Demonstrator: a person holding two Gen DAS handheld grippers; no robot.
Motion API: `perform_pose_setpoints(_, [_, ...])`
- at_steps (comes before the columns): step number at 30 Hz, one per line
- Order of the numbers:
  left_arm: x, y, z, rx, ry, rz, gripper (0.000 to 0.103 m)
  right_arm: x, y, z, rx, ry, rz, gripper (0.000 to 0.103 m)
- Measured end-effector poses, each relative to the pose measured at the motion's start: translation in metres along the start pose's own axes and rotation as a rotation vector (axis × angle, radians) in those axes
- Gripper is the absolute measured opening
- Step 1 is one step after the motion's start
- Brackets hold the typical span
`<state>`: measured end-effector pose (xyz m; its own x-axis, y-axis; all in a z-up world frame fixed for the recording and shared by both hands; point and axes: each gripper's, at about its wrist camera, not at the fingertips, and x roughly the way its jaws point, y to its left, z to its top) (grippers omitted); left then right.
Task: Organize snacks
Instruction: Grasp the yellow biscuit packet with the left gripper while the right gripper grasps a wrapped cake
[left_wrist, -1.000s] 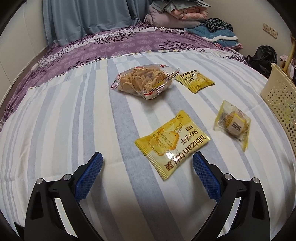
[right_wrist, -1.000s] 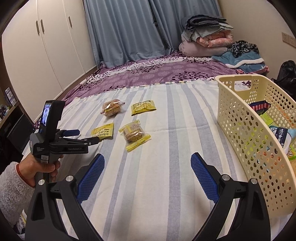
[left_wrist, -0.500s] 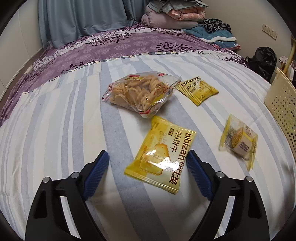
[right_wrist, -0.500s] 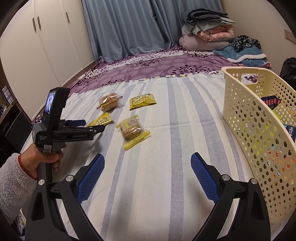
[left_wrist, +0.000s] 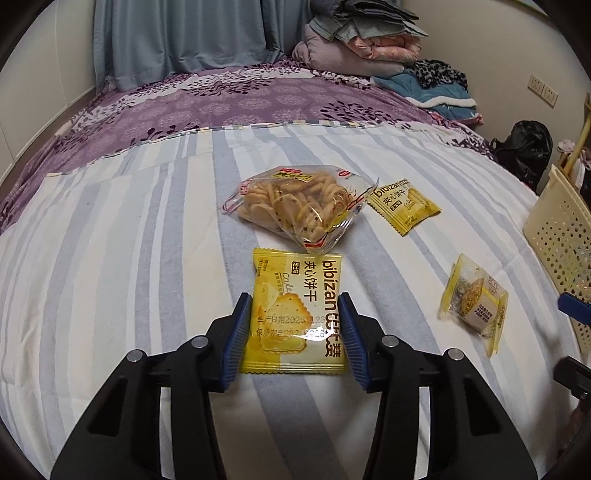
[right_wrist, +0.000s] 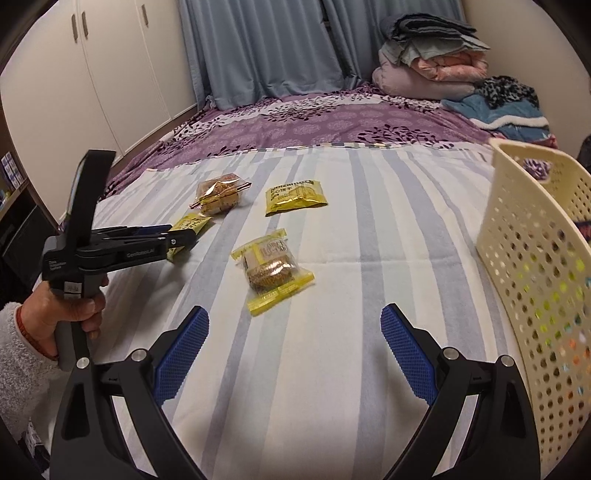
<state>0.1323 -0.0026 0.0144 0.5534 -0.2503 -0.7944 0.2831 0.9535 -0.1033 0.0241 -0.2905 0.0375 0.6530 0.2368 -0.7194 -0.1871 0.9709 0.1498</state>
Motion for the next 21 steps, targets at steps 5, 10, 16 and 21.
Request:
perform_pose_setpoints(5, [-0.017,0.007,-0.004,-0.021,-0.029,-0.012,0.048,0.027,0.014,0.015,-0.076,0.027,0.007,0.094])
perform_pose_setpoints(10, [-0.034,0.014,-0.007,-0.048,-0.054,-0.016,0.048,0.052,0.022,0.031,-0.148,0.050,-0.011,0.094])
perform_pose_setpoints(16, [-0.049,0.018,-0.012,-0.069,-0.071,-0.022,0.048,0.077,0.025,0.038,-0.191,0.109,-0.015,0.077])
perform_pose_setpoints(21, [-0.056,0.018,-0.012,-0.073,-0.084,-0.029,0.048,0.082,0.027,0.037,-0.204,0.130,-0.011,0.061])
